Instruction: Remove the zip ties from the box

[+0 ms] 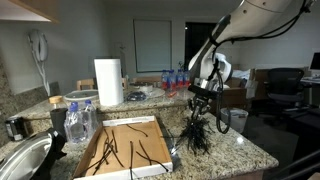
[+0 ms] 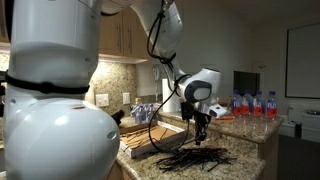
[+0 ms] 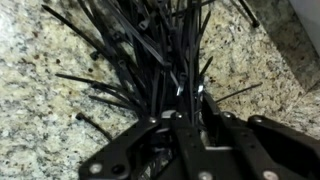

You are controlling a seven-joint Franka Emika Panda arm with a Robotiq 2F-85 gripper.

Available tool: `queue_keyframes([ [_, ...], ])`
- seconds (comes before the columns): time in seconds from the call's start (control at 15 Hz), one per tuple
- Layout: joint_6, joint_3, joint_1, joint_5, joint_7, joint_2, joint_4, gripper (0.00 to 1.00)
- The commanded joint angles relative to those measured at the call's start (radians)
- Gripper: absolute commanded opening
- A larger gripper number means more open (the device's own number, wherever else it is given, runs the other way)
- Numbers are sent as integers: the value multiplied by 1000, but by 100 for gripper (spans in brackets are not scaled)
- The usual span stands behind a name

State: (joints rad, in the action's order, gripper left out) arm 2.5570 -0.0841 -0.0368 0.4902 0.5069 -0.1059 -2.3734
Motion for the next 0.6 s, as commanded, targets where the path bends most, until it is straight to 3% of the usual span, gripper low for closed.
queue_keyframes([
  [0.0, 52, 23, -4, 34, -61, 12, -19, 56],
  [0.4, -7, 65, 6, 51, -173, 115, -61, 94],
  [0.53, -32, 74, 14, 35, -195, 159, -81, 100],
])
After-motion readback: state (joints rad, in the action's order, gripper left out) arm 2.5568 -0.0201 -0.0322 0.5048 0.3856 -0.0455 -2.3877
